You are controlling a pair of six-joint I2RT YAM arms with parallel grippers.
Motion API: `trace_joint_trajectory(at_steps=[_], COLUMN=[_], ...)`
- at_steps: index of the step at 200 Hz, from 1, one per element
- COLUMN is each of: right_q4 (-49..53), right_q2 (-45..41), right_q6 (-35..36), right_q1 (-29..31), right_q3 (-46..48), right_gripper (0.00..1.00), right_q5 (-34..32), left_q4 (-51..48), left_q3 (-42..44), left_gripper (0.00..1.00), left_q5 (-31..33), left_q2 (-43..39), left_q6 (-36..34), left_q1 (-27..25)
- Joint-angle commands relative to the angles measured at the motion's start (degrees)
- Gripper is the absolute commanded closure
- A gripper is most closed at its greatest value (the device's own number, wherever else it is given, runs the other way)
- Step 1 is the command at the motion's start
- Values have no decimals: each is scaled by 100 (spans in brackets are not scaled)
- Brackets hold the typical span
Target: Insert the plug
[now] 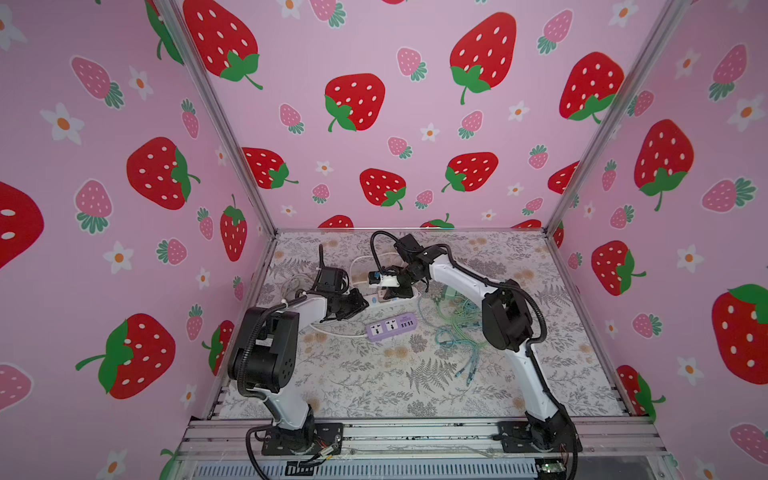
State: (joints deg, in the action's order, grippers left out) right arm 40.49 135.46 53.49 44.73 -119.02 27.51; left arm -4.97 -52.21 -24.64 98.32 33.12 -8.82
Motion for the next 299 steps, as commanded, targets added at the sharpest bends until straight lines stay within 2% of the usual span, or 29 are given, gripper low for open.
trace_joint_trajectory(at_steps=[1,38,76,125,159,211,232,237,277,299], right_q4=[356,433,438,208,91,41,-44,-59,-172,-317], right_q2=[392,555,598,241,-5,-323,-482,-523,-850,-1084], right_q6=[266,303,207,-93,-251,-508,-641,-667,-839,-963], right_q1=[-39,-135,-213,-210,-210,-210,-222,-228,-252,-255], right_q3=[4,-13,37,86,83,139,335,388,923,1339], right_gripper=[84,82,79,68,58,49,25,23,19,19], right_q5=[-93,22,107,284,425,563,457,442,393,393], left_q4=[-181,-261,-400,-765,-993,-1152,-1214,-1225,-1285,-1425], left_q3=[-232,-238,-87,47,106,196,216,211,242,161], left_gripper=[70,69,64,54,51,47,45,44,32,29], left_q5=[-27,-62,62,226,311,289,279,277,306,339], left_q2=[108,24,-481,-1186,-1529,-1796,-1895,-1926,-2265,-2424], left_q6=[-107,-140,-147,-152,-234,-300,-323,-331,-384,-424], left_q1=[46,62,135,238,302,373,393,396,425,457])
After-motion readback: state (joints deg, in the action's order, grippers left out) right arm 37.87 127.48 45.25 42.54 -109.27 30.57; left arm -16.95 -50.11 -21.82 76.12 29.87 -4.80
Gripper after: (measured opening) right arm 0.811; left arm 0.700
